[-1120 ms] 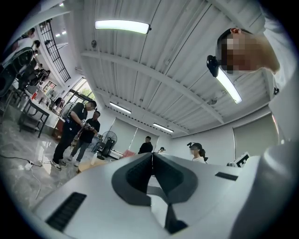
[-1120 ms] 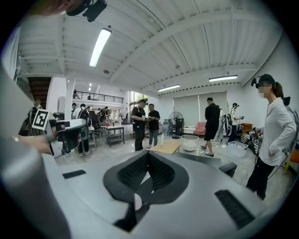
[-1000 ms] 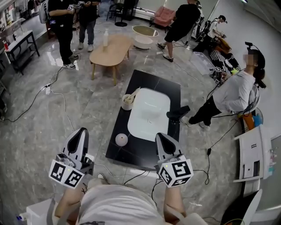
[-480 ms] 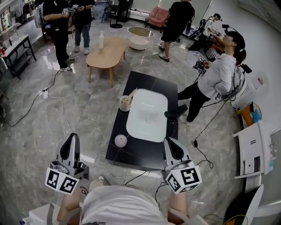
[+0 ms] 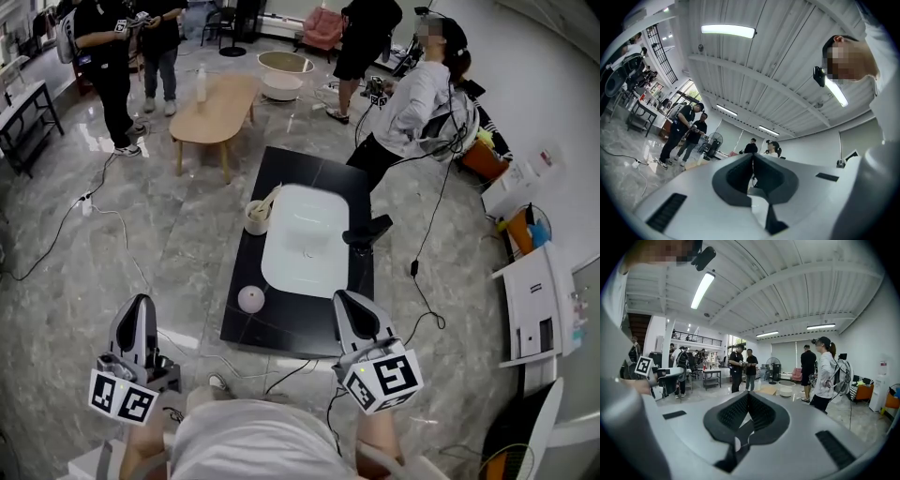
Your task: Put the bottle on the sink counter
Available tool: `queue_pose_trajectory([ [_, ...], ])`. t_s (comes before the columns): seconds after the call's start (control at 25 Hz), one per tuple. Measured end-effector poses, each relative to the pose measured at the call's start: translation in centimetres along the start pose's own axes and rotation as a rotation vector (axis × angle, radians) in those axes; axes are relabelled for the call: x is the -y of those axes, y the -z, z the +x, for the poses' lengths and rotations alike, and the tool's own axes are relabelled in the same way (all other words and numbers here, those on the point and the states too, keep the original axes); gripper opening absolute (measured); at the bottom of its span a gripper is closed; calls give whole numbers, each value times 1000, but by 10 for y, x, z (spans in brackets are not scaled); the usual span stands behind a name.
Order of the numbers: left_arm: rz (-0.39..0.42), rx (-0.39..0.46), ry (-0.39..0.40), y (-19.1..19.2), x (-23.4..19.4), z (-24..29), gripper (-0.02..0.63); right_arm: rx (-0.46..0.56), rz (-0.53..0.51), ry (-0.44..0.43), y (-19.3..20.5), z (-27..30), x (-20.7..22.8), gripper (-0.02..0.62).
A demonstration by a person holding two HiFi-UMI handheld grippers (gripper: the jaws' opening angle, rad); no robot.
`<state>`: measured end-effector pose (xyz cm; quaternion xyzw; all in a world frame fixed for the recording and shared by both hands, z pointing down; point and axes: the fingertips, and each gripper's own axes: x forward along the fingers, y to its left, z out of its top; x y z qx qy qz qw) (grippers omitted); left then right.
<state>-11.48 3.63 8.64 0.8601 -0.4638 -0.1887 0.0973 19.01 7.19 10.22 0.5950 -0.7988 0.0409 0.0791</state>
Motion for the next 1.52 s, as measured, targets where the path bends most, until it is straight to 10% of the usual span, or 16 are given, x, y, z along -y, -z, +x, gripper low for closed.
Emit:
queue_pose_trajectory([
  [1.52, -28, -24, 26, 13, -10, -3, 17, -21, -38, -2, 8, 6, -24, 10],
])
